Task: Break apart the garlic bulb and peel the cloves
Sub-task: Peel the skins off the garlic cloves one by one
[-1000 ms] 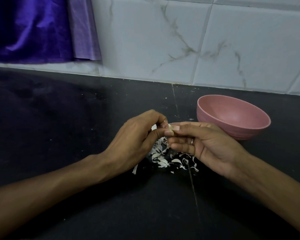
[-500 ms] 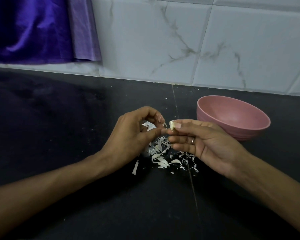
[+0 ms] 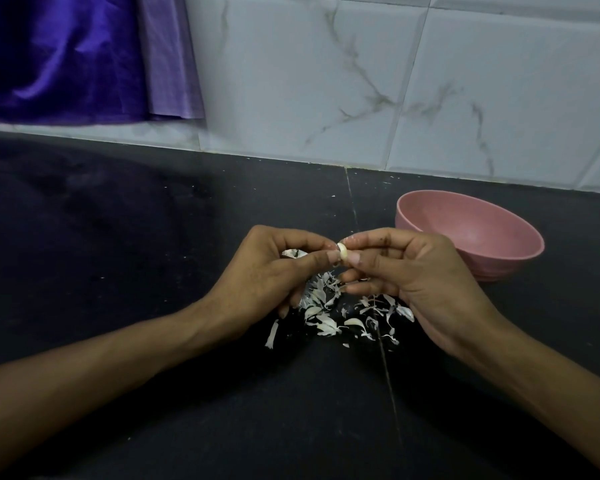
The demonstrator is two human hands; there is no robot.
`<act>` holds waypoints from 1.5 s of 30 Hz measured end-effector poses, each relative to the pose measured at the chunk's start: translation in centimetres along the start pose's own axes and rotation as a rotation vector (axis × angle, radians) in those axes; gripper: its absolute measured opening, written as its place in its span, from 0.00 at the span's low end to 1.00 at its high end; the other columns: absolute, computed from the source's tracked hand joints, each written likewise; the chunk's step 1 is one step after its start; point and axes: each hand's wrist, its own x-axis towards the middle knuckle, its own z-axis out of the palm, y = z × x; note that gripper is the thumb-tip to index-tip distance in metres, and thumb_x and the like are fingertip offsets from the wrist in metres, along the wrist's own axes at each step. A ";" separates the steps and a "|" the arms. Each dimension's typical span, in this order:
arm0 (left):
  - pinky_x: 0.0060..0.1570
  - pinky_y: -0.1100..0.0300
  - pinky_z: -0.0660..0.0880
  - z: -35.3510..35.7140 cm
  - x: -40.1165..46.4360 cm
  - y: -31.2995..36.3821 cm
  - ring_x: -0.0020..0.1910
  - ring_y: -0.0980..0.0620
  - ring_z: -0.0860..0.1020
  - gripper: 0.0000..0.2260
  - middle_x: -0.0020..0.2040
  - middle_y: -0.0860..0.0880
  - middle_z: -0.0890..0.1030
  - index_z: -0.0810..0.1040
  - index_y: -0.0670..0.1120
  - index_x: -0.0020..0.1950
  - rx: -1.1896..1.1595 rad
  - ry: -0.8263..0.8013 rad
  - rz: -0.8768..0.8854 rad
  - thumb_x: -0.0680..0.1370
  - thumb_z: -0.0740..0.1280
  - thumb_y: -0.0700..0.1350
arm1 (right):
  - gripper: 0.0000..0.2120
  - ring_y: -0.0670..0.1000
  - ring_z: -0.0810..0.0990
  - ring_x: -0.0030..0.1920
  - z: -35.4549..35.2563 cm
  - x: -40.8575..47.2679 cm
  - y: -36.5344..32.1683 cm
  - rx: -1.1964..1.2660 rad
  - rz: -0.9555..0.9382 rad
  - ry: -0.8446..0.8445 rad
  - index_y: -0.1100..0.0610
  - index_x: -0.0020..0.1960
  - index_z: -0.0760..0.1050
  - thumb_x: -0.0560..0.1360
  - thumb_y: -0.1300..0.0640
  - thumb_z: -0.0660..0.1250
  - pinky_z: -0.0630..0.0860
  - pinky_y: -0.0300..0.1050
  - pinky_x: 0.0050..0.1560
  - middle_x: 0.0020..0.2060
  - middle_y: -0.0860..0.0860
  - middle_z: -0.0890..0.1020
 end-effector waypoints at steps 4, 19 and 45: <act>0.19 0.65 0.66 -0.1 0.2 0.1 0.20 0.52 0.68 0.05 0.26 0.37 0.72 0.86 0.46 0.46 -0.023 -0.018 -0.013 0.74 0.72 0.46 | 0.10 0.52 0.84 0.36 0.2 0.2 0.0 -0.040 -0.050 -0.001 0.65 0.48 0.82 0.67 0.64 0.73 0.83 0.42 0.37 0.37 0.59 0.85; 0.18 0.64 0.66 0.0 0.0 0.0 0.21 0.54 0.69 0.06 0.36 0.43 0.80 0.86 0.43 0.43 0.046 -0.060 0.047 0.74 0.72 0.44 | 0.06 0.52 0.86 0.36 0.3 -0.1 0.4 -0.351 -0.268 0.038 0.59 0.44 0.83 0.71 0.68 0.74 0.81 0.40 0.37 0.36 0.55 0.86; 0.20 0.64 0.67 0.3 0.1 -0.3 0.23 0.45 0.68 0.06 0.37 0.28 0.76 0.86 0.47 0.43 0.056 -0.059 0.023 0.74 0.73 0.48 | 0.08 0.53 0.85 0.33 0.6 -0.3 0.9 -0.374 -0.253 0.076 0.58 0.41 0.82 0.71 0.70 0.73 0.81 0.39 0.34 0.33 0.54 0.84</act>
